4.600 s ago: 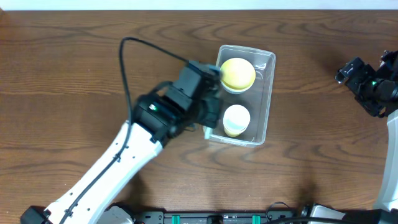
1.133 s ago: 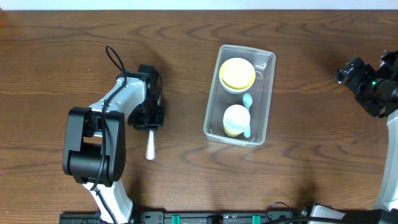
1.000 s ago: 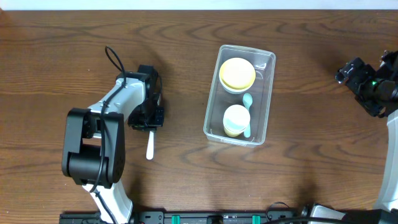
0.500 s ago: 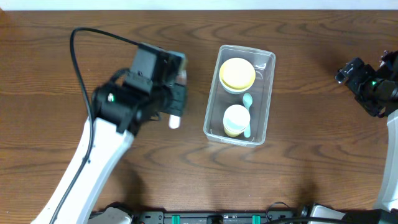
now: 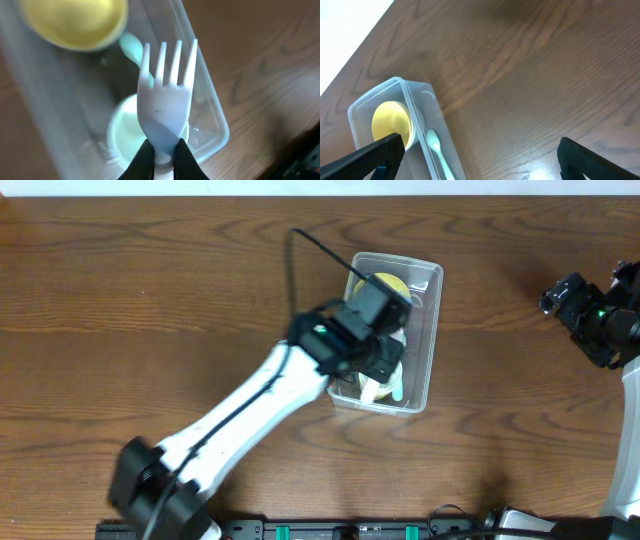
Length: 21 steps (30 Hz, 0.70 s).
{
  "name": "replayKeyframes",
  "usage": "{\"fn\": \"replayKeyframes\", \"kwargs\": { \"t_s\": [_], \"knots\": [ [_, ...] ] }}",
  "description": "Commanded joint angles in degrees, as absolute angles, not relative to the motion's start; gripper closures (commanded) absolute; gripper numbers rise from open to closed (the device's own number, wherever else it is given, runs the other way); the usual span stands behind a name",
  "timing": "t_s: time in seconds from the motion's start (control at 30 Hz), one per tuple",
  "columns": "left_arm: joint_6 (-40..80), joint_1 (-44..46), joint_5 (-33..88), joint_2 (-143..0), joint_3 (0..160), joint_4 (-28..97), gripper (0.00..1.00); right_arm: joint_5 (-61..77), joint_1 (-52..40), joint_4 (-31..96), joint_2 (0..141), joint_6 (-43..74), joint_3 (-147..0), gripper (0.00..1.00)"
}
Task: Pack container
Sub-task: 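Carry the white fork over the container with the left gripper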
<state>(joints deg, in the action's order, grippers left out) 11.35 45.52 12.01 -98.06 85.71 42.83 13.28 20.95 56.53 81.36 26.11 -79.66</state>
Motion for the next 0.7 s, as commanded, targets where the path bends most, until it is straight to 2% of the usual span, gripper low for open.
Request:
{"fn": "replayKeyframes", "kwargs": {
  "t_s": [0.0,0.3,0.67],
  "knots": [
    [9.91,47.83,12.8,-100.07,88.38,41.78,0.94,13.32,21.37,56.6,81.43,26.28,-79.7,0.01],
    [9.91,49.84,12.67,-103.0,88.36,40.51,0.94,13.32,21.37,56.6,81.43,26.28,-79.7,0.01],
    [8.34,49.95,12.29,-103.31,88.55,28.77,0.94,13.32,21.37,56.6,81.43,26.28,-79.7,0.01]
  ]
}}
